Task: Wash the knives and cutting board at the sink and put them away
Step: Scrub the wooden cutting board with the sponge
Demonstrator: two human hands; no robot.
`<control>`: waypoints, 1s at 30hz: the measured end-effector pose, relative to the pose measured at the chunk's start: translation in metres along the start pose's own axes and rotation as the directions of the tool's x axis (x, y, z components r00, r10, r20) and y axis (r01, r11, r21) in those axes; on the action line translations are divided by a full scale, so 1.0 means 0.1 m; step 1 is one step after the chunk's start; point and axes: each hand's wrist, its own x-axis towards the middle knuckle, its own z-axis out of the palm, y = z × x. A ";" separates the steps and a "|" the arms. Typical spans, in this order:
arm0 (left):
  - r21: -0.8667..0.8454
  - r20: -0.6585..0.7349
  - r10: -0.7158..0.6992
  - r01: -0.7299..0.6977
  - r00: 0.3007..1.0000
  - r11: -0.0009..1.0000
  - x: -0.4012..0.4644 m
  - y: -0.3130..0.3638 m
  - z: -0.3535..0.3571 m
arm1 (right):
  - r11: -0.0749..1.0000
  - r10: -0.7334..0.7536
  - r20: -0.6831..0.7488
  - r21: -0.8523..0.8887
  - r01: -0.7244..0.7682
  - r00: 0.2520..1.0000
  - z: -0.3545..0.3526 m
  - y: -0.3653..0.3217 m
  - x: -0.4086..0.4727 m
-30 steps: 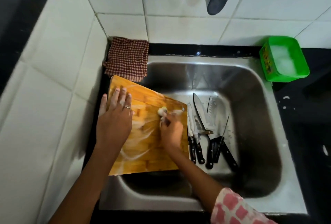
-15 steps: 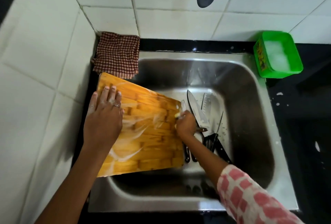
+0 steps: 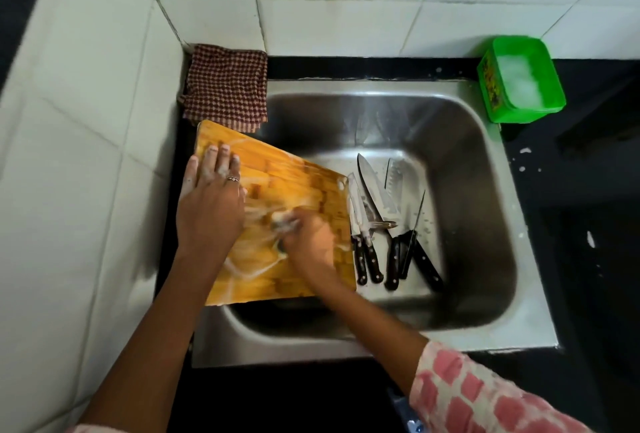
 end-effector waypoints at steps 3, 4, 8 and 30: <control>-0.020 0.003 0.027 -0.027 1.000 0.999 -0.01 -0.02 0.00 | 0.998 -0.054 0.049 -0.037 0.056 0.997 -0.05 0.09 -0.27; -0.017 0.007 0.034 -0.034 0.999 0.999 -0.01 -0.03 -0.01 | 0.997 0.008 0.056 -0.080 -0.003 0.998 -0.11 0.24 -0.14; -0.004 0.013 0.048 -0.048 0.999 0.999 0.00 -0.04 0.00 | 0.926 0.264 -0.138 -0.239 -0.291 0.955 -0.40 0.54 0.39; -0.104 0.002 0.087 -0.086 0.996 0.991 -0.04 -0.11 -0.06 | 0.999 -0.016 0.029 -0.035 0.017 0.999 -0.06 -0.10 -0.72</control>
